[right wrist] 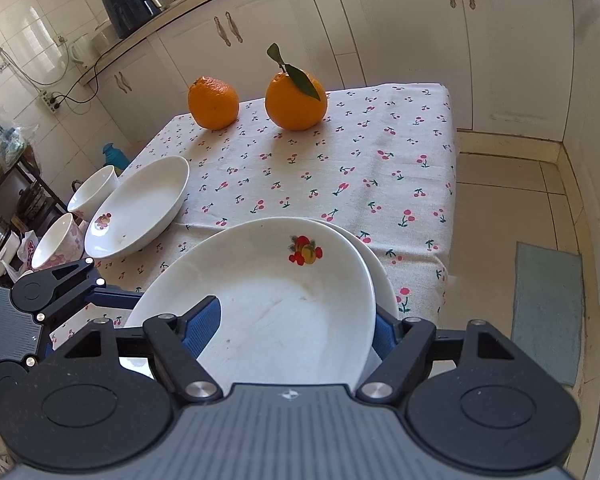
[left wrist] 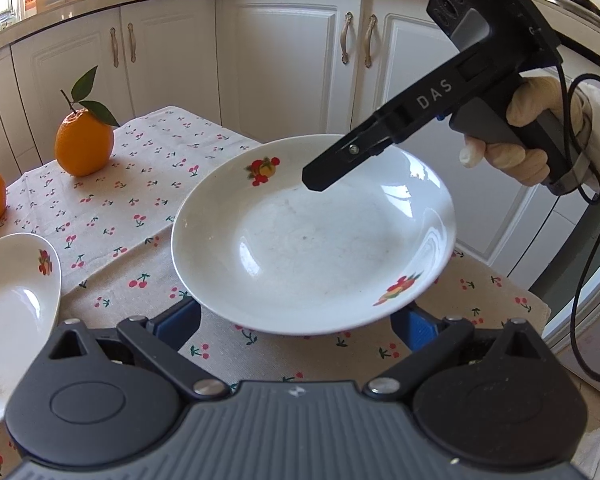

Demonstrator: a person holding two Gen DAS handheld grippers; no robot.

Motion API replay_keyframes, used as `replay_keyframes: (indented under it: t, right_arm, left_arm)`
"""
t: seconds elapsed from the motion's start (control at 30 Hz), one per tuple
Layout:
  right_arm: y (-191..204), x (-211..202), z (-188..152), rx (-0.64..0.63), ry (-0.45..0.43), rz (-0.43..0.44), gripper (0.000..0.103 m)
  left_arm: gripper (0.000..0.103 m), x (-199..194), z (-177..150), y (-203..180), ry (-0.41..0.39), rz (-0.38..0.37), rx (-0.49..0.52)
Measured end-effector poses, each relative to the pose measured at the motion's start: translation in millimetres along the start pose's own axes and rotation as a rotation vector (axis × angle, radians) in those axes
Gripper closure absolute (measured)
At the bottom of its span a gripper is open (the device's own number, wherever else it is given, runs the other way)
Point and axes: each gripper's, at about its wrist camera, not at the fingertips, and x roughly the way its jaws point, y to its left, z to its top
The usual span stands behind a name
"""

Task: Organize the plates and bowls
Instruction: 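Lower the held plate onto the stained plate and open the right gripper, then move the right gripper to the rim of the red-flower white plate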

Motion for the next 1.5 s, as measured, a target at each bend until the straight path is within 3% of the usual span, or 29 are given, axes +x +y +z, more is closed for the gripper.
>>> replay_keyframes:
  t: [0.57,0.97,1.2,1.33,1.5]
  right_arm:
    - [9.3,-6.8,-6.3,0.021,0.016,-0.075,0.012]
    - [21.1,-1.5,-5.7,0.033,0.048,-0.175,0.006]
    - [33.5,-8.9,-10.9,-0.005,0.031,-0.223,0.003]
    - [54.3,-19.1,-17.3,-0.054,-0.021,-0.241,0.000]
    - [85.9,-19.5,-29.1,-0.138,-0.051,-0.273,0.000]
  left_arm:
    - [0.002,-0.8,-4.4,0.8,-0.010,0.006,-0.031]
    - [0.002,-32.5,-14.0,-0.6,-0.062,0.038,-0.052]
    - [0.002,-50.6,-24.9,2.2,-0.078,0.084,-0.073]
    - [0.001,-62.1,-33.5,4.3,-0.094,0.130,-0.123]
    - [0.001,-75.7,-44.8,8.7,-0.118,0.246,-0.185]
